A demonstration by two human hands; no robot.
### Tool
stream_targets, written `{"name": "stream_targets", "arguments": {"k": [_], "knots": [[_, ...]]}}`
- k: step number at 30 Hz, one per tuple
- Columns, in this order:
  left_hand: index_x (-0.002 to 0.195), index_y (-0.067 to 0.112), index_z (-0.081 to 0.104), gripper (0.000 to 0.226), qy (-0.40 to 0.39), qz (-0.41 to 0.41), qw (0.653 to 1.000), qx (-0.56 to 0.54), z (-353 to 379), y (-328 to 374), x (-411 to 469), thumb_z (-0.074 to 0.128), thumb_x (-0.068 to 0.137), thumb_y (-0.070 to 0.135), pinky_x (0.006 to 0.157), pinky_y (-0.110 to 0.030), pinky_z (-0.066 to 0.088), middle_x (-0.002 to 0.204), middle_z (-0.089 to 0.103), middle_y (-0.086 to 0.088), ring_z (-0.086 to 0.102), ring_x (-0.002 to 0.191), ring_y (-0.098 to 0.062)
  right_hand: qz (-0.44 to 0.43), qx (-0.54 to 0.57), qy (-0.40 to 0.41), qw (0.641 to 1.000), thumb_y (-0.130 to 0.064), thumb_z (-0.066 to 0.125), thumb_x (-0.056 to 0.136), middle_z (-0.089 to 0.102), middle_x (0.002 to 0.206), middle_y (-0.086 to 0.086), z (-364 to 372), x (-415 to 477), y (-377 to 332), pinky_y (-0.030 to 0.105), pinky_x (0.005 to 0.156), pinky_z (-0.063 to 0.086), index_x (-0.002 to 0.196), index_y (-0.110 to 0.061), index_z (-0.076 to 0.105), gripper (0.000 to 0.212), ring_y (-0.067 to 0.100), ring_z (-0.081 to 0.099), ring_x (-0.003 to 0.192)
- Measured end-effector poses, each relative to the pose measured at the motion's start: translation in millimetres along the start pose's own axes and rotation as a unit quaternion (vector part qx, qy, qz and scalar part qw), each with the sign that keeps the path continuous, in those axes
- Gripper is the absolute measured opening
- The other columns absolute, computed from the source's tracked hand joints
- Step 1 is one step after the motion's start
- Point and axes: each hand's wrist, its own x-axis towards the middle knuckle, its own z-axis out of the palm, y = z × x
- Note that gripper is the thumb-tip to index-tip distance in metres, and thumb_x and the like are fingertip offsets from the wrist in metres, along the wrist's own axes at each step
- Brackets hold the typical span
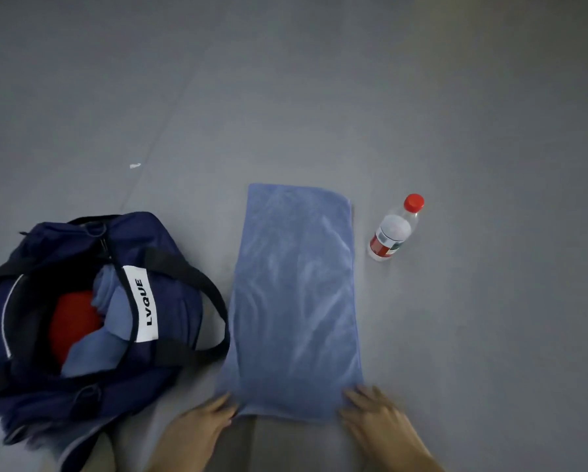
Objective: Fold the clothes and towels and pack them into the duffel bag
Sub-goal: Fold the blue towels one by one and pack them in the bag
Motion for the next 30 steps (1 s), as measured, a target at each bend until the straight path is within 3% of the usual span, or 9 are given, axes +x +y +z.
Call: {"name": "stream_targets", "arguments": {"k": [1,3,5,9,12,18,23,27,30], "knots": [[0.077,0.038,0.079,0.017,0.019,0.016,0.999,0.021,12.7,-8.6,-5.2,0.075,0.083,0.022,0.056,-0.012,0.049,0.080,0.076,0.014,0.067,0.055,0.003,0.000,-0.006,0.006,1.000,-0.049,0.093,0.044,0.076,0.093,-0.015,8.7,-3.7,-5.0,0.034,0.064,0.061,0.068,-0.043,0.076,0.030,0.010,0.075,0.083],[0.104,0.040,0.078,0.022,-0.019,0.010,0.996,0.085,8.3,-22.1,-10.5,0.060,0.097,0.029,0.087,-0.013,0.040,0.121,0.070,0.011,0.072,0.089,-0.005,-0.019,-0.089,-0.005,0.996,-0.052,0.070,0.063,0.077,0.095,-0.013,22.3,-11.8,-5.4,0.040,0.076,0.057,0.066,-0.044,0.075,0.010,0.012,0.075,0.085],[0.122,0.029,0.070,0.032,0.040,-0.023,0.996,-0.076,11.7,-18.2,2.5,0.042,0.107,0.031,0.100,-0.029,0.038,0.139,0.058,-0.007,0.062,0.114,-0.024,-0.034,-0.106,-0.030,0.993,-0.052,0.049,0.073,0.076,0.099,-0.015,26.7,-15.5,-3.5,0.041,0.090,0.041,0.070,-0.045,0.075,0.027,0.011,0.075,0.086],[0.113,0.034,0.068,0.030,0.074,-0.017,0.997,0.006,-17.3,-5.0,41.3,0.045,0.101,0.051,0.088,-0.033,0.057,0.106,0.068,0.008,0.071,0.093,-0.021,-0.016,-0.038,-0.040,0.998,-0.065,0.059,0.080,0.068,0.115,-0.026,-16.1,21.3,-1.8,0.017,0.095,0.044,0.102,-0.052,0.072,0.029,-0.004,0.067,0.102],[0.110,0.039,0.074,0.047,0.072,0.053,0.996,0.015,-48.0,12.1,77.2,0.037,0.096,0.064,0.063,-0.025,0.058,0.103,0.067,0.019,0.071,0.073,-0.010,-0.023,-0.004,-0.009,1.000,-0.045,0.037,0.102,0.057,0.137,-0.009,-61.8,85.7,10.1,0.031,0.102,0.045,0.129,-0.028,0.055,0.037,0.017,0.056,0.124],[0.143,0.018,0.056,0.042,0.138,0.033,0.988,0.059,-130.8,18.5,274.8,0.054,0.101,0.025,0.102,-0.038,0.045,0.141,0.057,-0.007,0.059,0.121,-0.032,0.080,-0.014,0.078,0.994,-0.021,0.037,0.103,0.063,0.112,0.009,-174.6,249.2,24.5,0.037,0.075,0.045,0.103,-0.019,0.050,0.013,0.038,0.060,0.096],[0.149,0.014,0.046,0.050,0.112,0.021,0.988,0.105,-152.7,2.9,368.3,0.051,0.099,0.016,0.104,-0.044,0.044,0.149,0.048,-0.010,0.052,0.129,-0.036,0.090,-0.016,0.126,0.988,-0.023,0.033,0.107,0.031,0.157,0.013,-188.8,330.3,49.2,0.041,0.115,0.030,0.149,-0.005,0.032,0.046,0.031,0.033,0.142],[0.153,0.013,0.039,0.055,0.111,0.007,0.988,0.111,-154.7,-8.2,406.6,0.052,0.099,0.015,0.109,-0.041,0.039,0.154,0.042,-0.008,0.046,0.135,-0.033,0.081,-0.084,0.110,0.987,-0.039,0.028,0.108,0.000,0.167,0.009,-154.8,337.7,65.6,0.045,0.124,0.010,0.159,-0.009,0.004,0.064,0.026,0.000,0.153],[0.152,0.017,0.040,0.055,0.109,-0.011,0.988,0.108,-151.6,-17.2,418.6,0.053,0.099,0.014,0.111,-0.042,0.037,0.151,0.045,-0.007,0.044,0.133,-0.035,0.082,-0.128,0.132,0.980,-0.044,0.023,0.107,0.001,0.167,0.007,-134.6,340.1,70.5,0.044,0.124,0.007,0.159,-0.012,0.005,0.064,0.024,0.001,0.154]]}}
